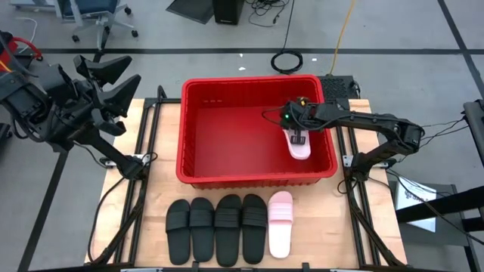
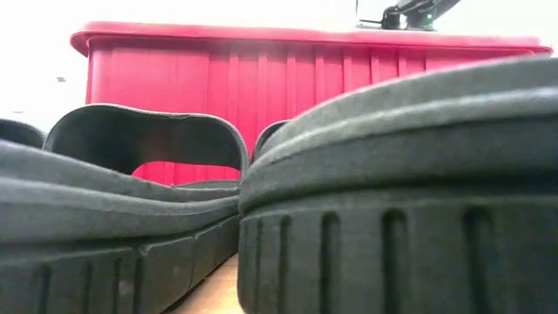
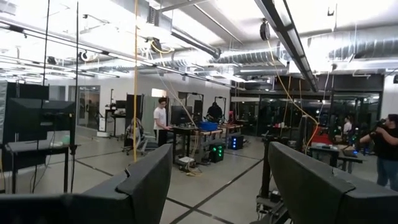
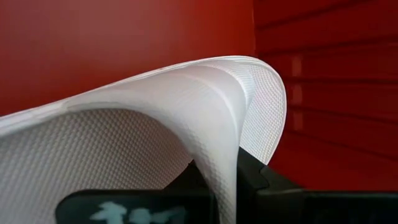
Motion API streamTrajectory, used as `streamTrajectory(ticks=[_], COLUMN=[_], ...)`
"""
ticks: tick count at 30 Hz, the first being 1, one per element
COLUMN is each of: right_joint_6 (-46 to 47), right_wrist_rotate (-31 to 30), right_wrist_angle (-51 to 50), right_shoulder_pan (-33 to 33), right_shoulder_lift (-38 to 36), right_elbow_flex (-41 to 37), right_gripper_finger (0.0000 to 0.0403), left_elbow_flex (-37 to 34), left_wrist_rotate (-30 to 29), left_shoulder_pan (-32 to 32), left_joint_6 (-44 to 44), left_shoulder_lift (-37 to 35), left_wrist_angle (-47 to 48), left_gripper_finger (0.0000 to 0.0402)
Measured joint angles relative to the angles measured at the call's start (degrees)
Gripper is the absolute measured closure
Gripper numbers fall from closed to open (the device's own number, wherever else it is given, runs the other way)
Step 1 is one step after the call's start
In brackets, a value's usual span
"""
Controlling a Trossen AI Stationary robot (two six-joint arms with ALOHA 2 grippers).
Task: Pick and place slides into bin
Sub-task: Put the pink slide into the red bin
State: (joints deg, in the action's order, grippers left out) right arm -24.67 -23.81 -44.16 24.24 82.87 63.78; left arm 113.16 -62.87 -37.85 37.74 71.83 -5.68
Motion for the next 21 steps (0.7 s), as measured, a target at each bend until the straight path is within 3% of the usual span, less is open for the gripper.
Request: streamTrajectory(ticks=[21], right_joint_6=[-4.9], right_wrist_rotate=[3.3], right_wrist_angle=[9.2], right_shoulder_pan=[10.5], right_shoulder_lift=[4.0], right_elbow_flex=[-1.2], right_gripper_finger=[0.0399], left_elbow_flex=[0.0], left_wrist_rotate=[-0.2], left_shoulder_pan=[0.0], left_joint_6=[0.7], left_shoulder_lift=[0.0], left_wrist_angle=[0.1], left_gripper_finger=[0.0128])
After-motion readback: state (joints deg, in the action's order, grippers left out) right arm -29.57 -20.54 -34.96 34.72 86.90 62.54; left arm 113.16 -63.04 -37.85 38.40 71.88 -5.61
